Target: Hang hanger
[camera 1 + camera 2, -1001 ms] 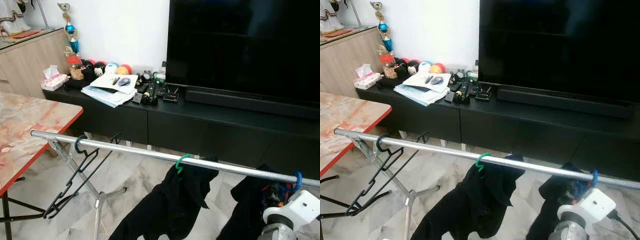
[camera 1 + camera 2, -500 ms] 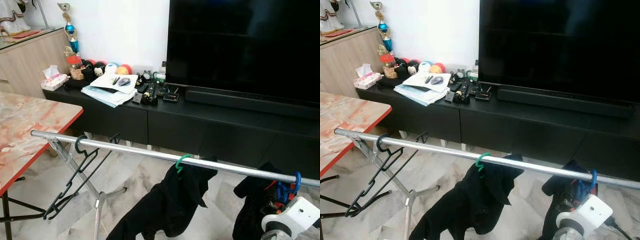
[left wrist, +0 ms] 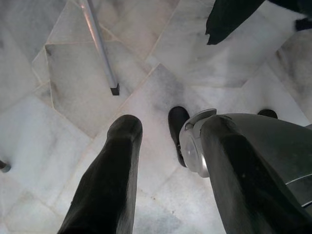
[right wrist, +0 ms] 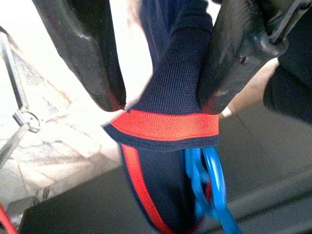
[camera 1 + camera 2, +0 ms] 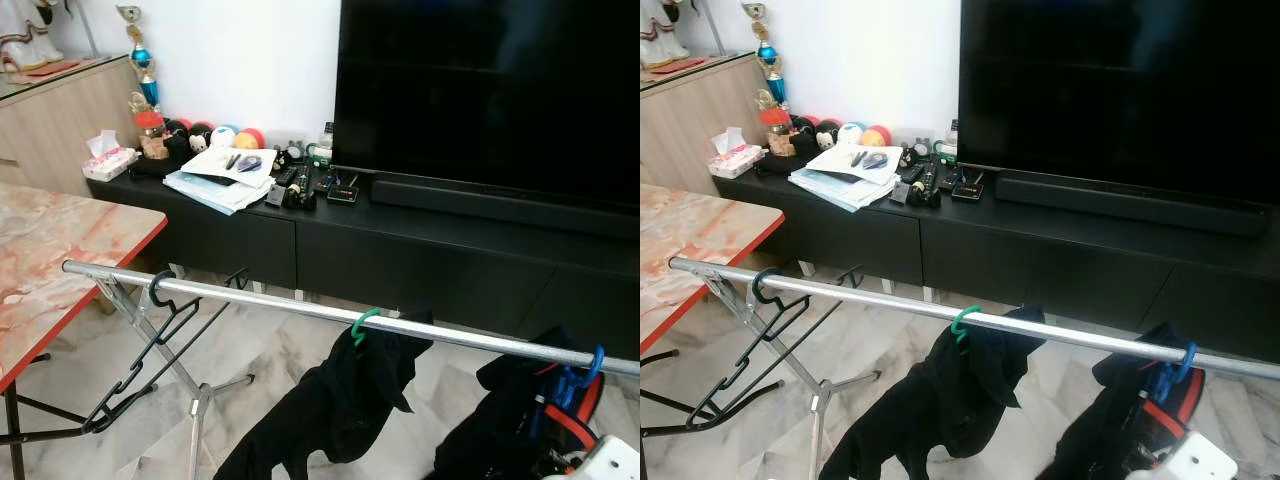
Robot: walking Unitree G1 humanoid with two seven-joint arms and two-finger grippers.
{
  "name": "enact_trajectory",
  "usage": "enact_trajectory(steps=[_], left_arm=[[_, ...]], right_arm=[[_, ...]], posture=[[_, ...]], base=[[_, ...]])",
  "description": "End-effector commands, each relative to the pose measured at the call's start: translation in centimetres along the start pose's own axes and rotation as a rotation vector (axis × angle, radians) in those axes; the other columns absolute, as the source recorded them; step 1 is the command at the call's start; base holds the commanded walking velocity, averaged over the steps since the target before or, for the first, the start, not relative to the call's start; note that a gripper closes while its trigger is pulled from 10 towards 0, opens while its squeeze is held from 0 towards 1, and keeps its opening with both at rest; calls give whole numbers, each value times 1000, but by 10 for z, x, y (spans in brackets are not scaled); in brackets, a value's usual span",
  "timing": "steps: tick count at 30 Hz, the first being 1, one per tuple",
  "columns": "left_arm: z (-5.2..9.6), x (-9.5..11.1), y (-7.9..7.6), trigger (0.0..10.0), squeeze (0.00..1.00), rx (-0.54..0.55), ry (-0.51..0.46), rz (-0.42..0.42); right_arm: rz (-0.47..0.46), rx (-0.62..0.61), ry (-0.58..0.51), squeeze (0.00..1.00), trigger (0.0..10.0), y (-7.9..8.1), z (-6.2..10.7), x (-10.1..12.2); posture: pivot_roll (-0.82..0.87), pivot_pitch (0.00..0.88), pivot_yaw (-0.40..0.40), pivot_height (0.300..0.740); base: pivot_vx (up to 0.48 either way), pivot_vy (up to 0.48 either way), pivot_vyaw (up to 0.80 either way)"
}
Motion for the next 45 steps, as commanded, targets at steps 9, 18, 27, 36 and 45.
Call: enact_trajectory(steps=[9,18,27,36,45], left_arm=[[0,-3,1,10000,0,5,17,-9],[1,-5,4,10000,0,14,26,-5],[1,-6,1,10000,0,4,28,-5],[1,-6,0,10000,0,5,30,-3],[1,-6,2,10000,0,12,28,2]], right_arm=[[50,68,-90,0,10000,15,-5,25],[18,133,-279,0,10000,27,4,64],[211,101,-92,0,10000,29,-21,34],[241,152,-79,0,10000,50,-46,43],[239,191,-91,0,10000,78,-61,51]], posture=[[88,0,-3,740],[90,0,-1,740],[85,0,1,740],[93,0,1,740],[101,0,0,740]], base=[[0,0,0],[0,0,0],[0,0,0],[0,0,0],[0,0,0]])
Point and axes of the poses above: a point about 5 cm out from each wrist's last joint towards the gripper, its own z axis pointing back from the gripper into the wrist, its own x axis along the axis of the wrist's last joint, y = z × x, the point moved 4 cm from there along -z, pointing out of the wrist towards the gripper, and after that the axes turned 1 degree about -z, right-handed, at the moved point
